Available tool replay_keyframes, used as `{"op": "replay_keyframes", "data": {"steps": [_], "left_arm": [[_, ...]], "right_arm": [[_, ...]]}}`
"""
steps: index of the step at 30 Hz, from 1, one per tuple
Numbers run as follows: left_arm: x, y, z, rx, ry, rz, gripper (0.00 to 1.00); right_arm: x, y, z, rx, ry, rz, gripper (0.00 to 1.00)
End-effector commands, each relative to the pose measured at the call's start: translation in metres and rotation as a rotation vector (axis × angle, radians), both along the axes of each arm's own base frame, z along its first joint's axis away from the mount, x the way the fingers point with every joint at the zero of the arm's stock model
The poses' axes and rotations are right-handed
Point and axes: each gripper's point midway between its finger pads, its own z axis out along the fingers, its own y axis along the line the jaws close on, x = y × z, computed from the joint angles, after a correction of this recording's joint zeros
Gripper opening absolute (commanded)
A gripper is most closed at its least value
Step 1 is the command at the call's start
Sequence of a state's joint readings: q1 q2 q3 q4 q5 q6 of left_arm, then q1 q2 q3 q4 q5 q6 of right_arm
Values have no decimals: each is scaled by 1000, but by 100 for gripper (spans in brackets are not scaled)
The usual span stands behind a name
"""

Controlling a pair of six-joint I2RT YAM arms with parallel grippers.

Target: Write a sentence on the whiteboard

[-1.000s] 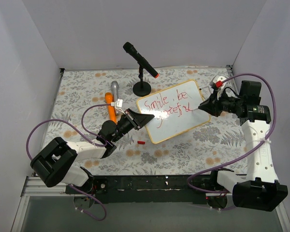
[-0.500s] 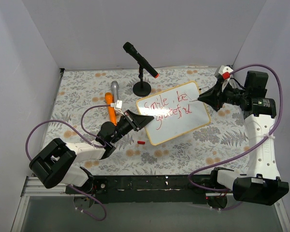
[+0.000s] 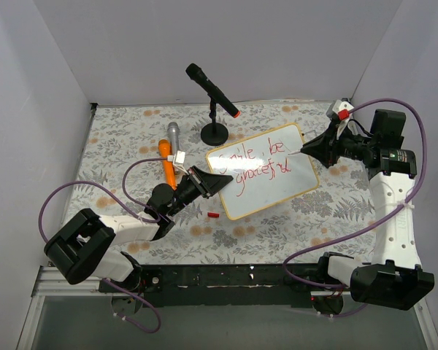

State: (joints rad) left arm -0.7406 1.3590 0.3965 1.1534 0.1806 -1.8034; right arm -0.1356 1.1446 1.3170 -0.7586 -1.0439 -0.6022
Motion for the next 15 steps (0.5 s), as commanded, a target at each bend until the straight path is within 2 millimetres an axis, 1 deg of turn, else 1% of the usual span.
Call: {"op": "replay_keyframes", "data": {"steps": [1, 9, 15], "left_arm": [[-9, 10, 50, -126, -131, -4, 0], [-10, 7, 52, -129, -140, -21, 0], [-10, 6, 52, -129, -137, -27, 0]], "right_arm": [[3, -1, 9, 4, -41, 2, 1], [15, -8, 1, -25, -25, -45, 1], [22, -10, -3, -19, -13, -63, 1]]}}
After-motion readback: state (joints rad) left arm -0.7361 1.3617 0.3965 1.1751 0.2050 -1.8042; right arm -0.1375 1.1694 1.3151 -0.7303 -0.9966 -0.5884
